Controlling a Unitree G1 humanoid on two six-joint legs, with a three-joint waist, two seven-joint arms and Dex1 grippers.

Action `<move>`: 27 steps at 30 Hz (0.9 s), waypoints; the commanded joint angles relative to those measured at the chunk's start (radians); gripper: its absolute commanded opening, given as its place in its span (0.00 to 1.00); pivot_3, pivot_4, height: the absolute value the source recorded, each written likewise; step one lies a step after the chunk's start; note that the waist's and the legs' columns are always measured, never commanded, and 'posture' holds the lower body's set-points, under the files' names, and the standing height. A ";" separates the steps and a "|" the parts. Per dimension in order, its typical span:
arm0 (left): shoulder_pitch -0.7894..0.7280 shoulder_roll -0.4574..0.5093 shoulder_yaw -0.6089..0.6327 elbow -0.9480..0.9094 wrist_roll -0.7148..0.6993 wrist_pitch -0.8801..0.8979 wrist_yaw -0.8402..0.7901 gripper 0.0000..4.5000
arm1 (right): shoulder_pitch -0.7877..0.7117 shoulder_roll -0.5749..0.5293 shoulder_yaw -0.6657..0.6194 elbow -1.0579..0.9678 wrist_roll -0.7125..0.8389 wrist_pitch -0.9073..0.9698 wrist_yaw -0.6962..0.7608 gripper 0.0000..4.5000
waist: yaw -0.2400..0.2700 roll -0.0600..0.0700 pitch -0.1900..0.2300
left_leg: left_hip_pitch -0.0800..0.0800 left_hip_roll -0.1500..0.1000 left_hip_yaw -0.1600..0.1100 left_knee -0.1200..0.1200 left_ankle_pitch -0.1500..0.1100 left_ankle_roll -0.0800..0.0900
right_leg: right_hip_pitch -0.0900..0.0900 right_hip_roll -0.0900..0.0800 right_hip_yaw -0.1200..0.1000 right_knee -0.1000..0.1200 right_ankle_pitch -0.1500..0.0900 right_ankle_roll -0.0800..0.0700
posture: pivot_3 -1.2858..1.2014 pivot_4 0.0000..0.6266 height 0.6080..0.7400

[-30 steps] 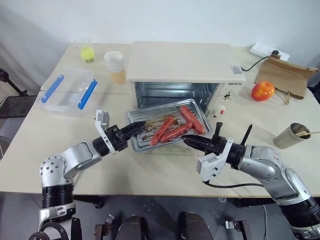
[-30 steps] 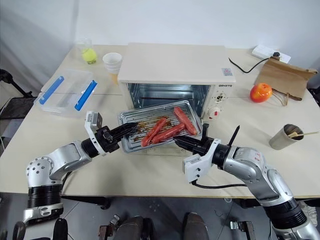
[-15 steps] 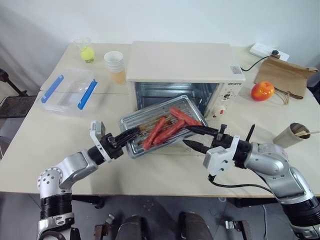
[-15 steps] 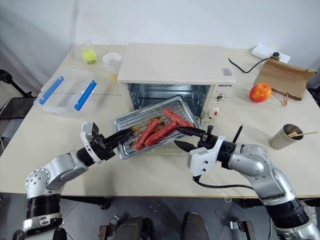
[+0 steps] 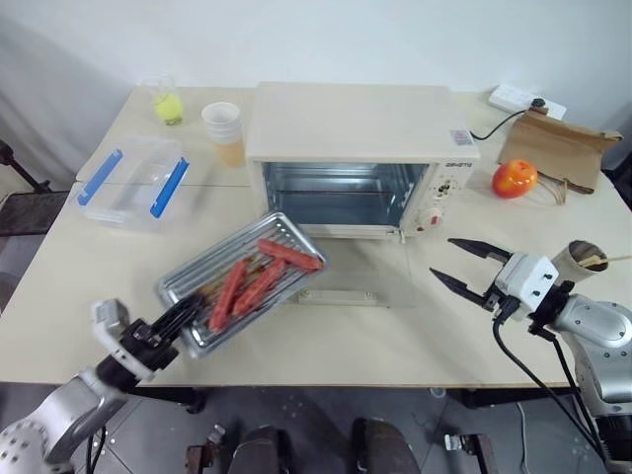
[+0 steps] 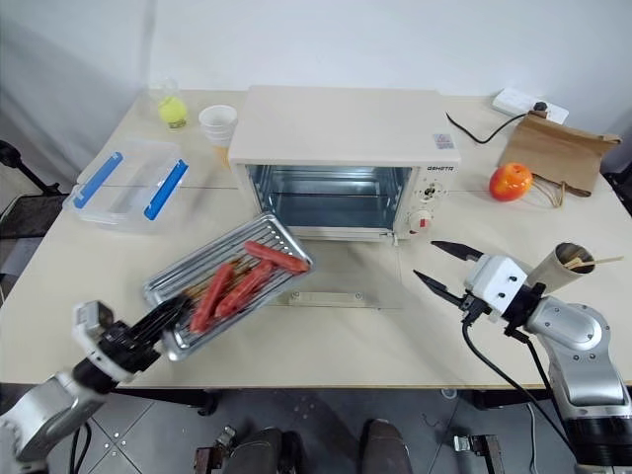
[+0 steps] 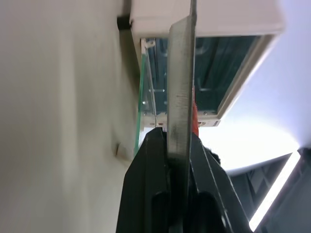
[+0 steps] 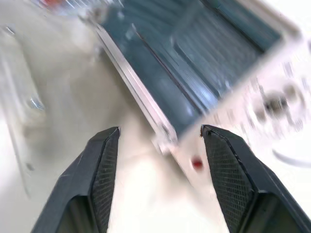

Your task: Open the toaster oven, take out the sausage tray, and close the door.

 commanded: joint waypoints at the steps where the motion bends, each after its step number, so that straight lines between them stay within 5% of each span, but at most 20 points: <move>1: 0.114 -0.042 0.107 -0.102 -0.035 -0.040 -0.137 0.00 | -0.036 0.017 -0.034 0.116 0.033 -0.001 0.028 0.33 | 0.000 0.000 0.000 | 0.000 0.000 0.000 0.000 0.000 0.000 | 0.000 0.000 0.000 0.000 0.000 0.000 | 0.52 0.24 1.00; 5: 0.229 -0.121 0.180 -0.149 -0.035 -0.088 -0.239 0.00 | -0.096 0.032 -0.014 0.251 0.029 0.009 0.080 0.01 | -0.002 0.000 0.000 | 0.000 0.000 0.001 0.000 -0.001 -0.001 | 0.000 -0.001 0.000 -0.005 -0.001 -0.002 | 0.52 0.24 1.00; 12: 0.283 -0.251 0.211 -0.205 -0.035 -0.214 -0.181 0.00 | -0.165 0.049 0.043 0.387 0.031 0.075 0.207 0.00 | 0.001 0.001 0.000 | 0.000 0.001 0.000 0.000 -0.001 -0.001 | 0.001 -0.002 0.002 -0.006 -0.001 -0.003 | 0.52 0.24 1.00; 20: 0.164 -0.394 0.208 -0.265 -0.035 -0.385 -0.012 0.00 | -0.244 0.088 0.116 0.493 0.023 0.143 0.363 0.00 | 0.000 0.001 0.000 | 0.000 0.001 0.000 0.000 -0.002 0.000 | 0.001 -0.002 0.002 -0.006 -0.001 -0.003 | 0.52 0.24 1.00; 27: 0.141 -0.419 0.174 -0.311 -0.035 -0.425 0.073 0.00 | -0.313 0.176 0.076 0.527 0.073 0.084 0.432 0.00 | 0.000 0.000 0.000 | 0.000 0.001 0.001 0.000 -0.002 0.000 | 0.001 -0.001 -0.001 -0.006 -0.001 -0.002 | 0.52 0.24 1.00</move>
